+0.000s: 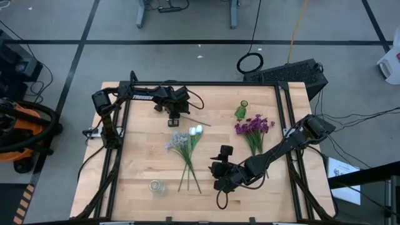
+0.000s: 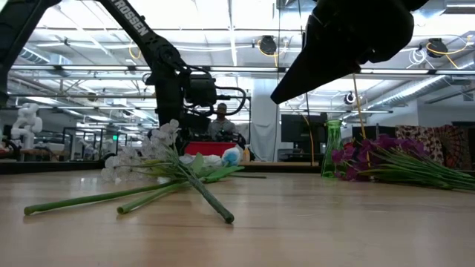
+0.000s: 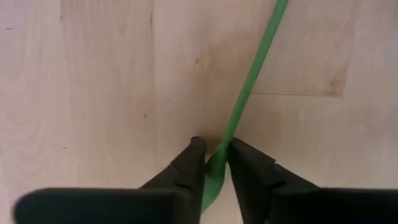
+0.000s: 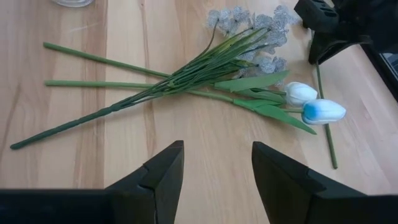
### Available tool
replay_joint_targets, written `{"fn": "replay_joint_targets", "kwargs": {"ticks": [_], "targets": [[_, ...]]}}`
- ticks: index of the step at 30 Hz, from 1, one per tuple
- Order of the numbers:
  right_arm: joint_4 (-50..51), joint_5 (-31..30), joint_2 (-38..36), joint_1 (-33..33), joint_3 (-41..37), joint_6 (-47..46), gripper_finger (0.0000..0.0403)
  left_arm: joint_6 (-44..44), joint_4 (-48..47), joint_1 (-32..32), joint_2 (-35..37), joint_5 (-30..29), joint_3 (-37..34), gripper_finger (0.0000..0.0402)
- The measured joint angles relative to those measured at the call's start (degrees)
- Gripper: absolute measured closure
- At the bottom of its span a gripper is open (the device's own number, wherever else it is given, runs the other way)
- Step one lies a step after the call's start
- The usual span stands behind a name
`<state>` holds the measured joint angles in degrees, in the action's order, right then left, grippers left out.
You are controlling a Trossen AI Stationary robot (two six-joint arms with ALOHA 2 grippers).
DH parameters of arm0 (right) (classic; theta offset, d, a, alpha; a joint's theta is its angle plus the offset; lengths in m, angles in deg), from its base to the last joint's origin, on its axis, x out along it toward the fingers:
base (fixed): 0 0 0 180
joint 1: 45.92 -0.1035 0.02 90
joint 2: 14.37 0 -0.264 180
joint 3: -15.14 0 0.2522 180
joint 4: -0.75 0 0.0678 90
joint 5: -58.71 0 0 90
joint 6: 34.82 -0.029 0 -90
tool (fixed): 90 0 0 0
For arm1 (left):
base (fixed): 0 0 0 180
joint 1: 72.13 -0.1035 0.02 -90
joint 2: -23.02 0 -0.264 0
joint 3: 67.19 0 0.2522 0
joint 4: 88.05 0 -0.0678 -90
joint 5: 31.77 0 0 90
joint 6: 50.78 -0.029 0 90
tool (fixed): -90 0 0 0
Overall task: Sort flowers into vase by color
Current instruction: Put the black flower into the green vase
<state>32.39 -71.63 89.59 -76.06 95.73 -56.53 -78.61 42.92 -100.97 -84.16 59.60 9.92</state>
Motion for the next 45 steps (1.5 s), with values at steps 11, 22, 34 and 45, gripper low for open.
{"fn": "replay_joint_targets", "kwargs": {"ticks": [11, 22, 34, 45], "targets": [[0.4, -0.1, 0.0, 0.0, 0.0, 1.6, 0.0222, 1.5, -5.2, 0.7, -0.1, -2.1, 2.4, 0.0388], [8.1, -2.0, -0.5, 0.0, 0.0, 6.3, 0.0222, 8.5, -25.6, 6.8, -0.1, -12.1, 12.7, 0.0394], [30.6, -8.5, -6.9, -1.5, 0.0, -2.9, 0.0222, 17.2, -38.9, 20.8, 0.2, -22.3, 24.6, 0.0396], [12.7, -10.7, -12.9, -0.6, 0.0, 8.3, 0.0222, 22.9, -41.6, 30.2, 0.3, -24.4, 35.5, 0.0393]]}}
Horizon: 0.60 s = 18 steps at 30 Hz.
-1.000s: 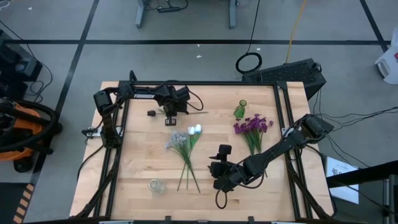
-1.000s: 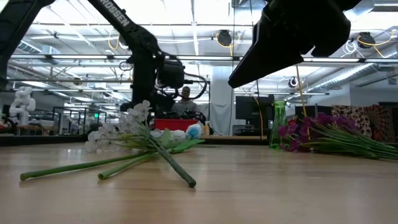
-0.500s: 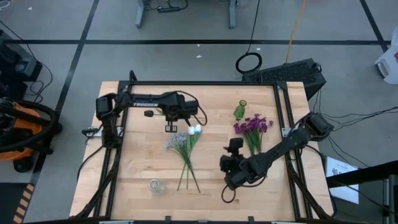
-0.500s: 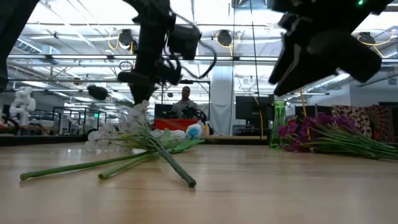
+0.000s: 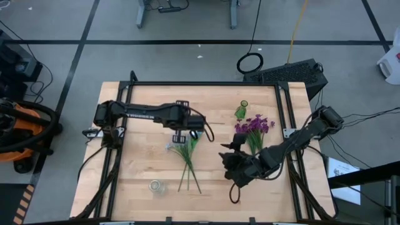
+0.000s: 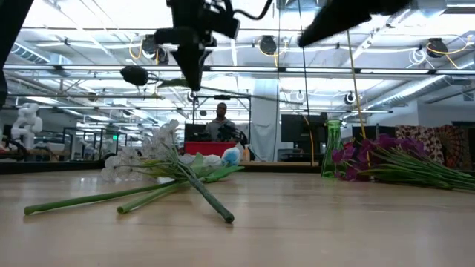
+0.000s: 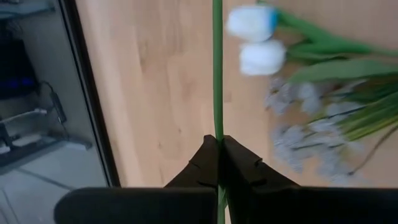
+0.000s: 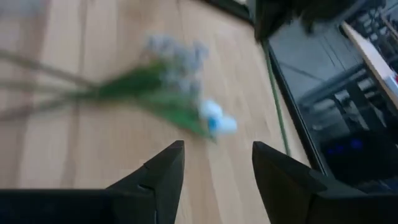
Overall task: Sort flowers into vase by color
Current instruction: Put the black flower into the green vase
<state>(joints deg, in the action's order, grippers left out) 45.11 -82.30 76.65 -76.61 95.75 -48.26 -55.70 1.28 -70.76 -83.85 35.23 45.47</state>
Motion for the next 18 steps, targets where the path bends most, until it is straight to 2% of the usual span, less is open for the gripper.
{"fn": "replay_joint_targets", "kwargs": {"ticks": [4, 7, 13, 18], "targets": [[-10.7, 0.1, 0.8, 1.9, 0.0, 4.8, 0.0218, 1.8, 0.8, 3.2, 0.0, 0.0, 0.1, 0.0391], [-15.1, 0.4, 2.3, 3.3, 0.0, 7.0, 0.0202, 3.9, 1.8, 5.6, 0.0, 0.0, 0.2, 0.0391], [-17.6, 0.3, 5.9, 4.5, 0.0, 8.6, 0.016, 5.3, 2.6, 10.2, 0.0, 0.0, 0.2, 0.039], [-22.3, 0.3, 10.0, 4.5, 0.0, 11.9, 0.0149, 6.0, 3.5, 13.1, 0.0, 0.0, 0.2, 0.0389]]}}
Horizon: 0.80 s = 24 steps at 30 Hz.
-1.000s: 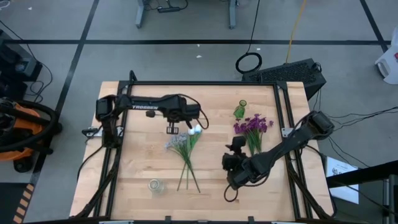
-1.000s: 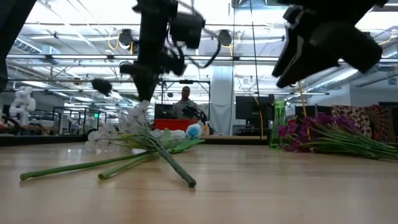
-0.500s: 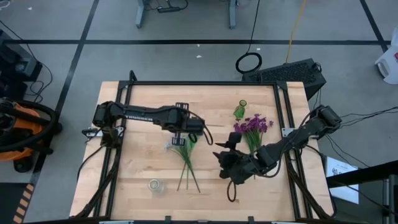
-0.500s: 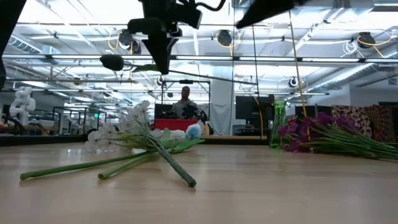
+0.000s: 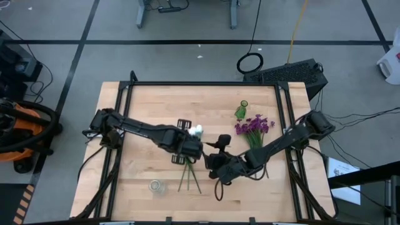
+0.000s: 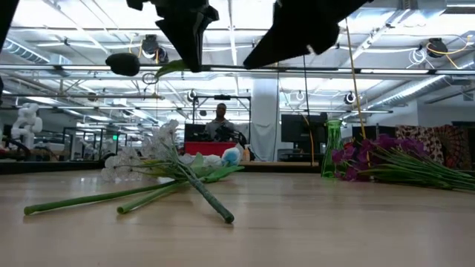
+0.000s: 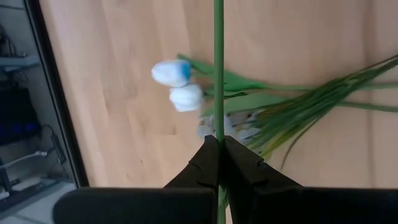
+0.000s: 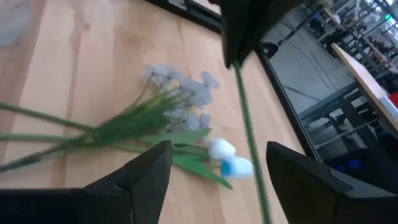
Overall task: Sort flowers into vase by color
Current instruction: Put the black flower into the green vase
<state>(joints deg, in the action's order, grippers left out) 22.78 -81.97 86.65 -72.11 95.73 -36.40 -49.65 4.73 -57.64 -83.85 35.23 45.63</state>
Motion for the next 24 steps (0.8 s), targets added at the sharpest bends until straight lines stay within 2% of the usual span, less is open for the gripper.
{"fn": "replay_joint_targets", "kwargs": {"ticks": [6, 10, 17, 24], "targets": [[-9.3, -0.4, 2.8, 0.7, 0.0, 3.9, 0.0162, 0.0, 2.7, 1.6, 0.0, 0.0, 0.0, 0.0389], [-10.2, -0.5, 3.2, 1.9, 0.0, 3.6, 0.0187, 0.0, 2.7, 1.8, 0.0, 0.0, 0.0, 0.0389], [-10.2, -0.4, 3.2, 3.3, 0.0, 3.2, 0.0253, 0.0, 2.7, 1.7, 0.0, 0.0, 0.0, 0.0389], [-10.2, -0.3, 3.2, 3.7, 0.0, 3.2, 0.0341, 0.0, 2.8, 1.8, 0.0, 0.0, 0.0, 0.0388]]}}
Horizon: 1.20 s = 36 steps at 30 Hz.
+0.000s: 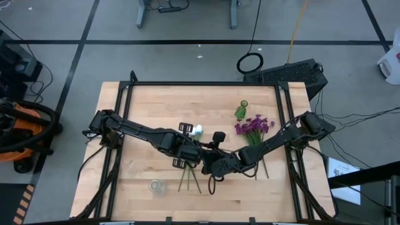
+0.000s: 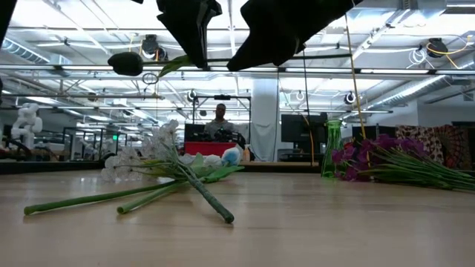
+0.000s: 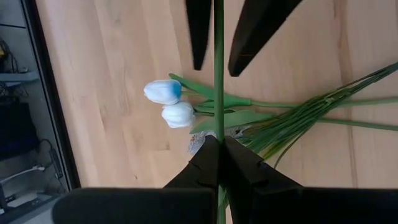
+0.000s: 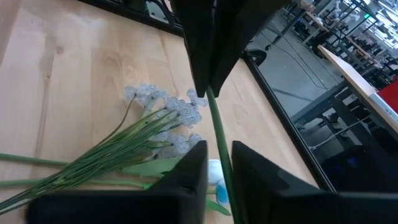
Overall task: Sort flowers into vase by color
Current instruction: Put the black flower into the green vase
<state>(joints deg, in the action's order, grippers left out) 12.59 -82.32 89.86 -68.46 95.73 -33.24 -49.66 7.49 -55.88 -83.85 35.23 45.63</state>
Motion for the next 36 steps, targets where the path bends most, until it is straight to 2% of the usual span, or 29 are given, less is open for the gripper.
{"fn": "replay_joint_targets", "kwargs": {"ticks": [5, 8, 12, 17, 23, 28, 32, 36], "targets": [[0.0, 0.1, 0.0, 0.0, 0.0, 0.0, 0.0394, 0.0, 0.4, 0.0, 0.0, 0.0, 0.0, 0.0388], [0.1, 0.1, 0.0, 0.0, 0.0, -0.2, 0.0396, 0.5, 0.9, 0.0, 0.0, 0.0, 0.0, 0.0388], [0.9, 0.0, 0.0, 0.0, 0.0, -0.4, 0.0399, 6.3, 1.4, -0.4, 0.0, 0.0, 0.0, 0.0377], [3.0, 0.0, -0.2, -0.3, 0.0, -0.6, 0.04, 9.8, 1.7, -1.3, 0.0, 0.4, 0.0, 0.0305], [9.6, 0.4, -1.8, -1.8, 0.0, -3.9, 0.0402, 5.1, 1.5, -0.2, 0.6, -0.4, 0.0, 0.0189], [20.0, 0.4, -4.5, -4.4, 0.0, -10.7, 0.0402, 7.1, 1.1, 2.5, 4.4, -7.9, 0.0, 0.0139], [32.0, 0.4, -8.3, -7.9, 0.0, -21.5, 0.0402, 10.2, 2.8, 8.4, 9.5, -16.2, 0.0, 0.0135], [42.2, -0.6, -12.6, -13.1, 0.0, -33.7, 0.0402, 10.5, 10.1, 14.3, 12.5, -24.4, 0.0, 0.0134]]}}
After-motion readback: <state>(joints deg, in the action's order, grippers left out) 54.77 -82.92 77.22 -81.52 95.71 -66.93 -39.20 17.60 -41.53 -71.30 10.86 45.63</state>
